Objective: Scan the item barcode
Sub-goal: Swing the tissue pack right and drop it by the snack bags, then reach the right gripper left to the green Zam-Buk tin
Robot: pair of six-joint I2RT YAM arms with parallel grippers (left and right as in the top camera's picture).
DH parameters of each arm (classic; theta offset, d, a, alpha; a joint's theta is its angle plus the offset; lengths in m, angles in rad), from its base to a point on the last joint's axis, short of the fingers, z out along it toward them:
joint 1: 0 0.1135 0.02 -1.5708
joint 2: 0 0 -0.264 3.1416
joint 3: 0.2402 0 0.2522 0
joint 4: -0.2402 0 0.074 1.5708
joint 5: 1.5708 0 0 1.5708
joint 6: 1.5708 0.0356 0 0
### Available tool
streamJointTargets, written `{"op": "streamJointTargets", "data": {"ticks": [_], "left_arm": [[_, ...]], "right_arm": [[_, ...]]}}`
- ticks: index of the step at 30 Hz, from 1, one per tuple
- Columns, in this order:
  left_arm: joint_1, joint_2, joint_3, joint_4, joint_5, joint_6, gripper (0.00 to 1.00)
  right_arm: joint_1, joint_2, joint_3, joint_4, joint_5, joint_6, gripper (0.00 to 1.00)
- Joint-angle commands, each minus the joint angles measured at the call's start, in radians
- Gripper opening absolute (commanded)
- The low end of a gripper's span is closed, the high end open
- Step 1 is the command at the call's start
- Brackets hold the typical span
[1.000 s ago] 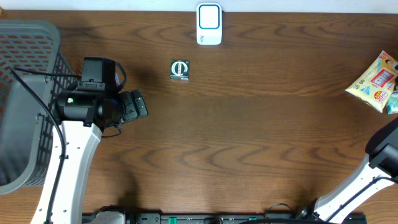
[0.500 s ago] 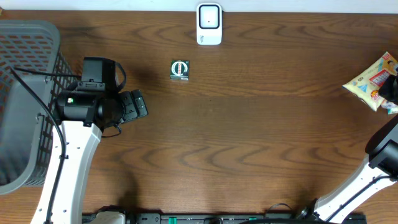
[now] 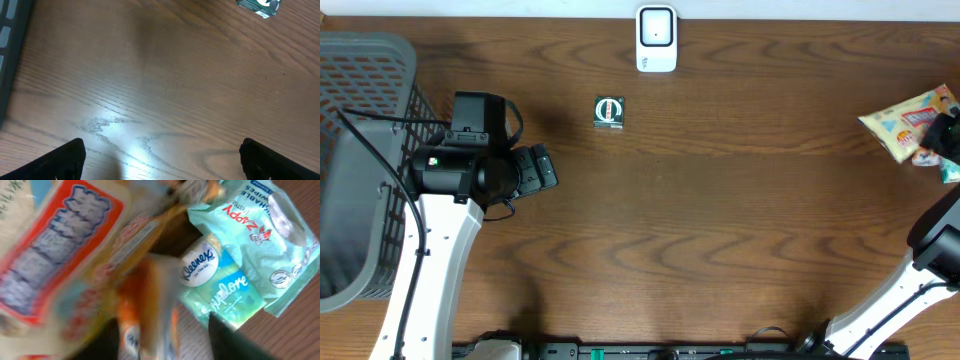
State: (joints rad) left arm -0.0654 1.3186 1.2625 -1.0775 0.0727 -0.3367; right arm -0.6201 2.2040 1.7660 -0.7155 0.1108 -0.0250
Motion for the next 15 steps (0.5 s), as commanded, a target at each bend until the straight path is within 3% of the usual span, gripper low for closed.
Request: {"op": "streamJointTargets", "data": {"ticks": [1, 8, 11, 15], "left_arm": [[0.005, 0.000, 0.001, -0.005, -0.003, 0.002, 0.98], [0.005, 0.000, 0.001, -0.005, -0.003, 0.002, 0.98], [0.005, 0.000, 0.001, -0.005, -0.003, 0.002, 0.98], [0.005, 0.000, 0.001, -0.005, -0.003, 0.002, 0.98]], "right_arm": [[-0.005, -0.062, 0.019, -0.006, -0.009, 0.008, 0.64], [-0.005, -0.175, 0.019, 0.000, -0.050, 0.080, 0.66], [-0.002, -0.228, 0.019, 0.001, -0.198, 0.080, 0.65], [0.011, -0.277, 0.019, 0.010, -0.540, 0.080, 0.65]]}}
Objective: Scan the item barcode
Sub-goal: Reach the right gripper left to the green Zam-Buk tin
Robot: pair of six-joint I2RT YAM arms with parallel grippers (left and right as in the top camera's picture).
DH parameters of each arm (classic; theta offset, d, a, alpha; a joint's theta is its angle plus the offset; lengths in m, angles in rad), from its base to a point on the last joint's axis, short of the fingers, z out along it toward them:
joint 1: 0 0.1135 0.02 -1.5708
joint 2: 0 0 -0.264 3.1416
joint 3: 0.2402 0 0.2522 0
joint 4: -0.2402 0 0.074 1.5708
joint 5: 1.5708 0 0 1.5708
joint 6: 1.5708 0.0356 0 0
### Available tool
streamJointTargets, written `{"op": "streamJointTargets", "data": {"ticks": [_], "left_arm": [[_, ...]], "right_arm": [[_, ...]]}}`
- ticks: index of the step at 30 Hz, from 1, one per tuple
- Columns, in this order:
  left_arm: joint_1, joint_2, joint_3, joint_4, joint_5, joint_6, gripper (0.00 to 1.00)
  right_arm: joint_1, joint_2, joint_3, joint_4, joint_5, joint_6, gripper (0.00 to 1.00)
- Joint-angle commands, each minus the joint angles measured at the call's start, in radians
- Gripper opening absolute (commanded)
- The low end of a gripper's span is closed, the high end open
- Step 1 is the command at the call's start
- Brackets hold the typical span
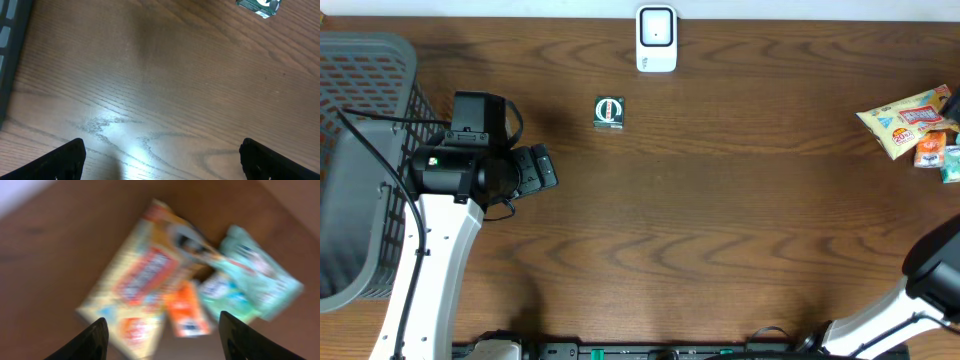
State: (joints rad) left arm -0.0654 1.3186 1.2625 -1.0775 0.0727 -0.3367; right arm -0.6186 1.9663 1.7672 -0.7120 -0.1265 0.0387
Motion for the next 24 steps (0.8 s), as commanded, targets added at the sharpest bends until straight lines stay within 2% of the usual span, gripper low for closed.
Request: {"op": "streamJointTargets", "data": {"ticks": [1, 4, 6, 11, 17, 21, 24], "left_arm": [[0.005, 0.000, 0.001, -0.005, -0.003, 0.002, 0.98], [0.005, 0.000, 0.001, -0.005, -0.003, 0.002, 0.98], [0.005, 0.000, 0.001, -0.005, -0.003, 0.002, 0.98], [0.005, 0.000, 0.001, -0.005, -0.003, 0.002, 0.98], [0.005, 0.000, 0.001, -0.005, -0.003, 0.002, 0.98], [0.005, 0.000, 0.001, -0.005, -0.003, 0.002, 0.98], [0.005, 0.000, 0.001, -0.005, -0.003, 0.002, 0.98]], "right_arm": [[0.014, -0.042, 0.018, 0.012, -0.383, 0.017, 0.66], [0.042, -0.040, 0.018, 0.024, -0.604, 0.017, 0.68], [0.080, -0.038, 0.018, 0.025, -0.663, 0.017, 0.69], [0.227, -0.035, 0.018, 0.023, -0.665, 0.016, 0.75], [0.444, -0.034, 0.018, 0.063, -0.663, 0.016, 0.99], [0.603, -0.028, 0.018, 0.136, -0.632, 0.021, 0.99], [0.727, -0.013, 0.018, 0.183, -0.497, 0.105, 0.99]]}}
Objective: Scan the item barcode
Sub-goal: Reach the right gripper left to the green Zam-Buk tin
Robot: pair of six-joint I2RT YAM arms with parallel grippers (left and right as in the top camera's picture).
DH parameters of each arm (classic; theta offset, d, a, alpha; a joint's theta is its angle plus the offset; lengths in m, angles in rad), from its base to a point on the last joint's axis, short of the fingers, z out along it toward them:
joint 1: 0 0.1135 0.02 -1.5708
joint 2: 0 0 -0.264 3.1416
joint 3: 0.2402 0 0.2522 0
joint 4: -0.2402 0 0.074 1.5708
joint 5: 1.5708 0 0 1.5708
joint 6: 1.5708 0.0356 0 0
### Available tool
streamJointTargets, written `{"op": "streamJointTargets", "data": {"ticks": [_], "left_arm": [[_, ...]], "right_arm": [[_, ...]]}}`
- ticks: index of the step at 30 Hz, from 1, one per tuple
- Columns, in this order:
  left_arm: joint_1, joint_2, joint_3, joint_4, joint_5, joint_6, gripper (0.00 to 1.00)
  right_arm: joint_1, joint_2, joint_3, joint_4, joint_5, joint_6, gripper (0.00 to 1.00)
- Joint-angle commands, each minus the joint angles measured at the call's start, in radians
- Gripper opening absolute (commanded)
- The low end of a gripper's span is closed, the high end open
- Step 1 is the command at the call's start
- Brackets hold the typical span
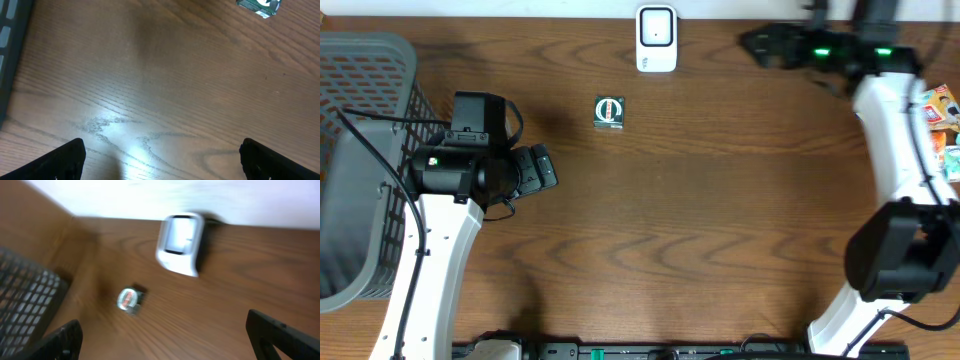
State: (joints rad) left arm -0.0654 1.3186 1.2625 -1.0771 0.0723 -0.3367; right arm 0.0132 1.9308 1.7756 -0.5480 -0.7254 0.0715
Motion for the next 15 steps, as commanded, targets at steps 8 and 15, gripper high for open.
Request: {"op": "streamJointTargets", "data": {"ticks": [8, 15], "left_arm": [[0.005, 0.000, 0.001, -0.006, -0.003, 0.002, 0.98], [0.005, 0.000, 0.001, -0.006, -0.002, 0.002, 0.98]], "right_arm": [[0.347, 0.094, 0.009, 0.146, 0.298, 0.190, 0.93], [0.451, 0.172, 0.010, 0.270, 0.388, 0.331, 0.86]]}}
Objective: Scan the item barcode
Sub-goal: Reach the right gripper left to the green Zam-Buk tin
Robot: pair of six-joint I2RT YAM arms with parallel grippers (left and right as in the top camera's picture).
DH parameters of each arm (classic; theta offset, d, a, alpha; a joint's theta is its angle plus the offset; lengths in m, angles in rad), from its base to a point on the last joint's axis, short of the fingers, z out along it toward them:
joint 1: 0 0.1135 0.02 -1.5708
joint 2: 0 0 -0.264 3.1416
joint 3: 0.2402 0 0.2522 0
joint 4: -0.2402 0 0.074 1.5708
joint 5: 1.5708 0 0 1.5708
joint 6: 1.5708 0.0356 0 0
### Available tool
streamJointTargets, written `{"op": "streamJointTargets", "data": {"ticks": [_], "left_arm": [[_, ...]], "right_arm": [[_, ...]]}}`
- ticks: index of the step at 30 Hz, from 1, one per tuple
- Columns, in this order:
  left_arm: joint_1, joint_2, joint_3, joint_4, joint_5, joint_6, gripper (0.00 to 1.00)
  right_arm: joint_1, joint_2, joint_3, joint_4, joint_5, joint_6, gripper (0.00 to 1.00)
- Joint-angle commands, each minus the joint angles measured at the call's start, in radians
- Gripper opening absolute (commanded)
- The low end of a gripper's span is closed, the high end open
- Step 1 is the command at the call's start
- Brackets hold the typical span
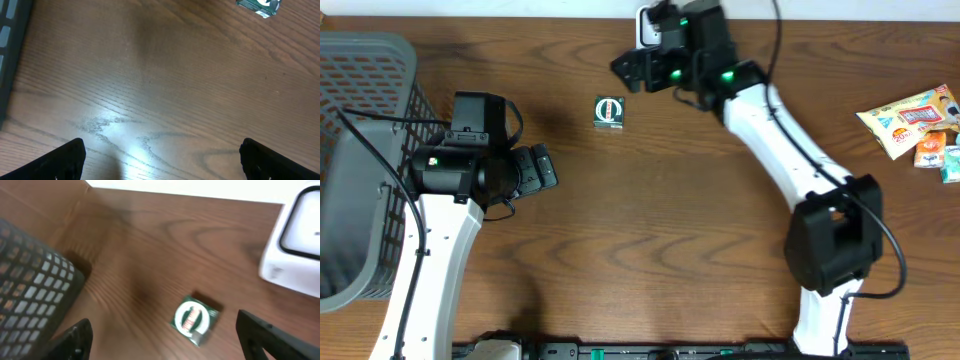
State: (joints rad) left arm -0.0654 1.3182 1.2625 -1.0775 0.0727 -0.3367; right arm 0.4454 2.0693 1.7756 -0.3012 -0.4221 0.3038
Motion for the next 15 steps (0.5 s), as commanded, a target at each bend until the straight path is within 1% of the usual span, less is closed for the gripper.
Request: {"op": "streamJointTargets", "data": {"ticks": [1, 4, 8, 15], "left_arm": [[0.005, 0.000, 0.001, -0.005, -0.003, 0.002, 0.98], [0.005, 0.000, 0.001, -0.005, -0.003, 0.002, 0.98], [0.005, 0.000, 0.001, -0.005, -0.003, 0.002, 0.98], [0.005, 0.000, 0.001, -0.005, -0.003, 0.002, 0.98]], "right_arm": [[0.028, 0.048, 0.010, 0.040, 0.103, 0.115, 0.86], [0.051, 0.085, 0.010, 0.080, 0.134, 0.155, 0.86], [0.088, 0.144, 0.010, 0.137, 0.162, 0.155, 0.86], [0.153, 0.234, 0.010, 0.153, 0.362, 0.151, 0.89]]}}
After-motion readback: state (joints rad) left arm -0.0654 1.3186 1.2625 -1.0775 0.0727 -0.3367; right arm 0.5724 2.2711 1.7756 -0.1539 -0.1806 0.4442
